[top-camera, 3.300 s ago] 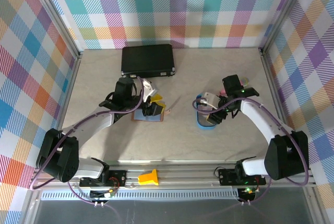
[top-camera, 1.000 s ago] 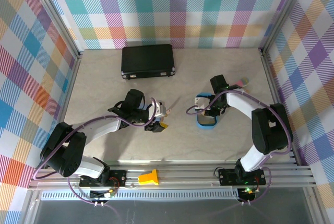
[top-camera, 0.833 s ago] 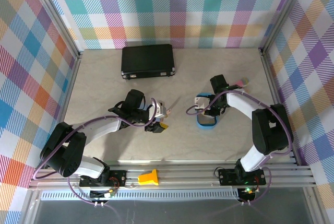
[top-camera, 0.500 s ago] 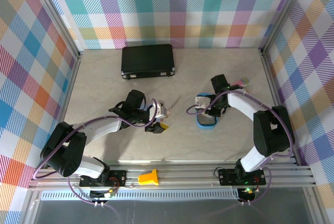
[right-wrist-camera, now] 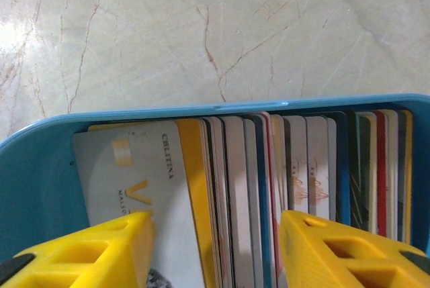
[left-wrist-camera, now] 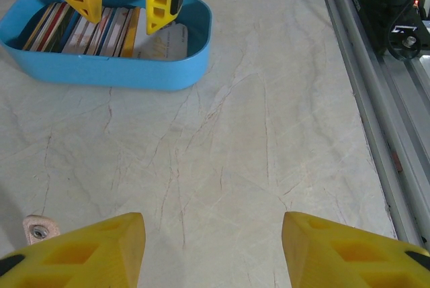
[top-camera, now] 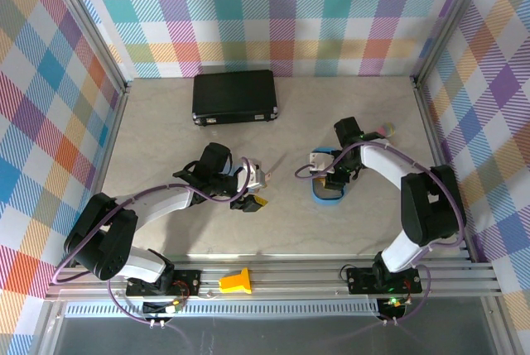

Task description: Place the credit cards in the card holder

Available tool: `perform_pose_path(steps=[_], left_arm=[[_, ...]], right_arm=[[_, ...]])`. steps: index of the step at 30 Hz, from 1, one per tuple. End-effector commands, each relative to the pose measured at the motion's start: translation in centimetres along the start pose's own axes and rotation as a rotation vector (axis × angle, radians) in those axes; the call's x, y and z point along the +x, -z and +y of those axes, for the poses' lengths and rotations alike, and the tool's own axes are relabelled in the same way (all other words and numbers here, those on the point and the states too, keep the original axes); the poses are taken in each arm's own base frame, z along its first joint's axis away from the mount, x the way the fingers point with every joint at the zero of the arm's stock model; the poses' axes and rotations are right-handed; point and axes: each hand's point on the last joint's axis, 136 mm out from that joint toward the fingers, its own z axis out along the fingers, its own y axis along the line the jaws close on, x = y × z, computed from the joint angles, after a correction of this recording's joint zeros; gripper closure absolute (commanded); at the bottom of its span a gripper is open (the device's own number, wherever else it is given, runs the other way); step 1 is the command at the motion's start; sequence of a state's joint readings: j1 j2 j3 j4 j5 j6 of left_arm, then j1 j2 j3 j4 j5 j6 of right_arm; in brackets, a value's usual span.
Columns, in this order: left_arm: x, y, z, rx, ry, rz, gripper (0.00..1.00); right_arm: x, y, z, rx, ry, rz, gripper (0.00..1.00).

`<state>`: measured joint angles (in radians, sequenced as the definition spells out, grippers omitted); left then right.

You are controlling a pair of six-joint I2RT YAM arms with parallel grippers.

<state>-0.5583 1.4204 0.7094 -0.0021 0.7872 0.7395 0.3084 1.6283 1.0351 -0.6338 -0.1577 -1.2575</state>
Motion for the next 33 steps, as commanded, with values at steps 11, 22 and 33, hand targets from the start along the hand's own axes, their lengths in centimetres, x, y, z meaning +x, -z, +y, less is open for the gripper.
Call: perform_pose_path(steps=[11, 22, 33], left_arm=[[-0.1, -0.5, -0.7, 0.035, -0.034, 0.012, 0.44], [0.0, -0.6, -0.7, 0.039, -0.032, 0.015, 0.44], [0.1, -0.6, -0.7, 0.041, -0.031, 0.019, 0.44]], right_arm=[[0.2, -1.5, 2.4, -0.109, 0.061, -0.004, 0.41], [0.8, -3.0, 3.1, -0.135, 0.069, 0.019, 0.38], [1.3, -3.0, 1.0, -0.045, 0.057, 0.062, 0.49]])
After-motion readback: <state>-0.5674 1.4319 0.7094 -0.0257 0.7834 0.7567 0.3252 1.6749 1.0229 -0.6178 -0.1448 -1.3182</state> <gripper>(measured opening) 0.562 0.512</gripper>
